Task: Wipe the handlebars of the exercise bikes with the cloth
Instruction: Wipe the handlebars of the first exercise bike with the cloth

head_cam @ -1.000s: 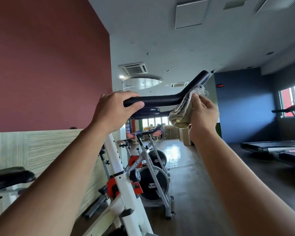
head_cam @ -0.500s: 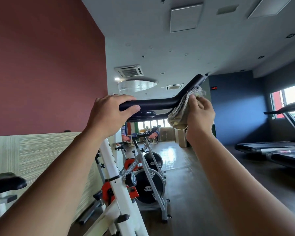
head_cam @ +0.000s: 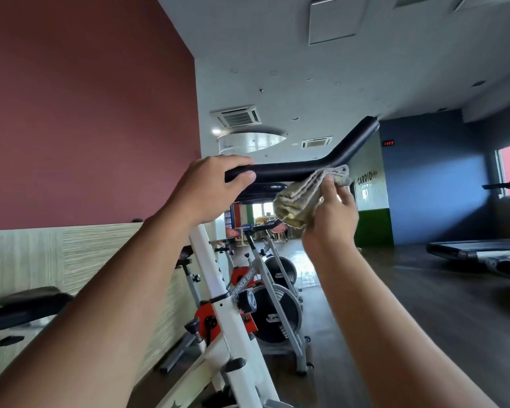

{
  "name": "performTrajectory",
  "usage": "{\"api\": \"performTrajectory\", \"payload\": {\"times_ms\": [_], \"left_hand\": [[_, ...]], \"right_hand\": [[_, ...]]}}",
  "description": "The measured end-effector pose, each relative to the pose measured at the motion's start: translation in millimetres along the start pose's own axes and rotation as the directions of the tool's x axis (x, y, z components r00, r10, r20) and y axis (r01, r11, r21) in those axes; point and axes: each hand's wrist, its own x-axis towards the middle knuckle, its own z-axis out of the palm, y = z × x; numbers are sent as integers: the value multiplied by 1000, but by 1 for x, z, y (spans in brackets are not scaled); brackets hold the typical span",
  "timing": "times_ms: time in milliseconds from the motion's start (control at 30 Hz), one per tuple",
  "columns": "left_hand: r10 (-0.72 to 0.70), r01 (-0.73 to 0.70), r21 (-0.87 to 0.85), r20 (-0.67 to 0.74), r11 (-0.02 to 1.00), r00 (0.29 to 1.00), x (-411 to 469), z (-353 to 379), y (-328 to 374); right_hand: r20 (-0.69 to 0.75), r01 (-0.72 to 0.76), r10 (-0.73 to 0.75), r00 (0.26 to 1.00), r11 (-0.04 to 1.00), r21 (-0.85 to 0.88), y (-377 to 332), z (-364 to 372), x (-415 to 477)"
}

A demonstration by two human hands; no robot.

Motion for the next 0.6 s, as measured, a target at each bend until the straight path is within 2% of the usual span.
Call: {"api": "performTrajectory", "payload": {"times_ms": [100, 233, 367, 533, 600], "left_hand": [[-1, 2, -33, 33, 999, 999, 2, -10, -7], [7, -1, -91, 68, 996, 998, 8, -26, -16], [-44, 51, -137, 57, 989, 997, 2, -33, -25], [-135, 146, -399, 56, 905, 989, -13, -29, -43], [-151, 168, -453, 73, 876, 986, -14, -29, -44]], "right_hand": [[141, -73, 60, 988, 993, 92, 22, 6, -12], [233, -144, 107, 966, 979, 145, 54, 17, -22], [345, -114, 63, 937, 985, 130, 83, 26, -26], [418, -67, 5, 909, 989, 134, 103, 37, -26], [455, -44, -13, 890, 993, 114, 111, 41, -26]]}}
